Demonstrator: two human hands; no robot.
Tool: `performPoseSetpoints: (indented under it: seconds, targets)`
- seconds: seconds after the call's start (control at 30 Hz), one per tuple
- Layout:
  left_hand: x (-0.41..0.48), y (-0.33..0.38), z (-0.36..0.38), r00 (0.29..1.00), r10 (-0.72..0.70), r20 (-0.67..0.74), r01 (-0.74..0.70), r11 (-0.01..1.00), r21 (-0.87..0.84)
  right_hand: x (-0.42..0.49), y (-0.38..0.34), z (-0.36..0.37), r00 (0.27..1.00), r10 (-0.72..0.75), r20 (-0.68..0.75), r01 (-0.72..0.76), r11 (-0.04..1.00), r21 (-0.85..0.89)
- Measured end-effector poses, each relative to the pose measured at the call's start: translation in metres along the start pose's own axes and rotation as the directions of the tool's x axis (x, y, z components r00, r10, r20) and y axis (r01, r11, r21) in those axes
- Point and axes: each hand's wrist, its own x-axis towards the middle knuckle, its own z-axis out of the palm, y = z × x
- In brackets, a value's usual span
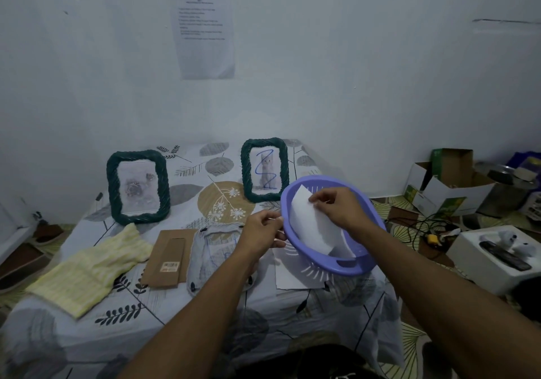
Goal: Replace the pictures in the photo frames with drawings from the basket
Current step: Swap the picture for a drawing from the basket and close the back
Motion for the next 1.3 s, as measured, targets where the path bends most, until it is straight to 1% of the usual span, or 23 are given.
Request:
performPoseSetpoints:
  seconds: [0.07,0.17,0.2,0.27,0.33,0.37,0.4,0.47,0.53,0.6,0.67,0.73,0.83,0.93,1.03,1.1,1.2,1.3]
  targets:
    - [-0.002,0.002,0.0,1.0,0.01,-0.013,-0.009,0.999,0.035,-0.003,-0.005,-0.006,1.0,0.017,-0.025,-0.013,0.989,0.15]
    - [-0.002,0.007,-0.002,0.997,0.054,-0.047,-0.049,0.994,0.097,-0.01,-0.023,-0.017,0.999,0.02,-0.043,-0.003,0.931,0.366]
    - [-0.002,0.011,-0.003,0.997,0.052,-0.052,-0.048,0.997,0.064,-0.013,-0.031,-0.018,0.999,0.015,-0.038,0.003,0.899,0.439]
    - [-0.004,0.024,-0.005,0.999,-0.002,-0.043,-0.003,0.995,-0.096,-0.017,-0.045,-0.015,0.999,0.021,-0.025,-0.004,0.831,0.556]
    - [-0.01,0.038,-0.013,1.0,-0.028,-0.014,0.024,0.966,-0.257,-0.023,-0.056,-0.006,0.999,0.037,-0.016,-0.02,0.802,0.597]
    - [-0.013,0.042,-0.021,1.0,-0.013,-0.016,0.008,0.954,-0.298,-0.027,-0.061,0.001,0.999,0.044,-0.019,-0.024,0.799,0.601]
    - [-0.015,0.045,-0.03,0.999,0.015,-0.03,-0.024,0.954,-0.299,-0.031,-0.066,0.009,0.998,0.053,-0.027,-0.026,0.802,0.597]
    - [-0.019,0.046,-0.055,0.996,0.058,-0.069,-0.072,0.972,-0.224,-0.039,-0.073,0.031,0.997,0.071,-0.024,-0.043,0.807,0.589]
    - [-0.022,0.042,-0.082,0.988,0.076,-0.131,-0.095,0.986,-0.138,-0.046,-0.078,0.058,0.999,0.05,-0.017,-0.033,0.848,0.529]
    - [-0.023,0.033,-0.107,0.968,0.118,-0.222,-0.129,0.991,-0.034,-0.051,-0.08,0.086,0.999,-0.026,-0.028,0.035,0.925,0.379]
    - [-0.025,0.02,-0.126,0.94,0.191,-0.281,-0.158,0.978,0.136,-0.055,-0.081,0.113,0.994,-0.101,-0.033,0.106,0.963,0.249]
    - [-0.023,0.002,-0.142,0.918,0.258,-0.302,-0.153,0.932,0.33,-0.056,-0.075,0.135,0.991,-0.135,-0.012,0.135,0.979,0.154]
    - [-0.018,-0.02,-0.152,0.905,0.338,-0.258,-0.143,0.813,0.565,-0.048,-0.057,0.157,0.986,-0.161,0.033,0.161,0.987,-0.017]
    - [-0.01,-0.035,-0.152,0.909,0.381,-0.166,-0.162,0.692,0.703,-0.041,-0.04,0.168,0.982,-0.167,0.091,0.18,0.971,-0.161]
    - [-0.002,-0.053,-0.153,0.919,0.393,-0.031,-0.196,0.523,0.829,-0.039,-0.025,0.173,0.961,-0.231,0.154,0.273,0.886,-0.375]
    - [0.002,-0.065,-0.156,0.927,0.376,0.005,-0.196,0.471,0.86,-0.041,-0.016,0.175,0.953,-0.266,0.148,0.303,0.869,-0.392]
    - [0.001,-0.073,-0.159,0.922,0.384,-0.044,-0.169,0.504,0.847,-0.045,-0.005,0.179,0.95,-0.29,0.113,0.311,0.9,-0.307]
    - [0.001,-0.075,-0.16,0.922,0.385,-0.05,-0.175,0.526,0.832,-0.045,-0.001,0.181,0.945,-0.307,0.11,0.325,0.907,-0.266]
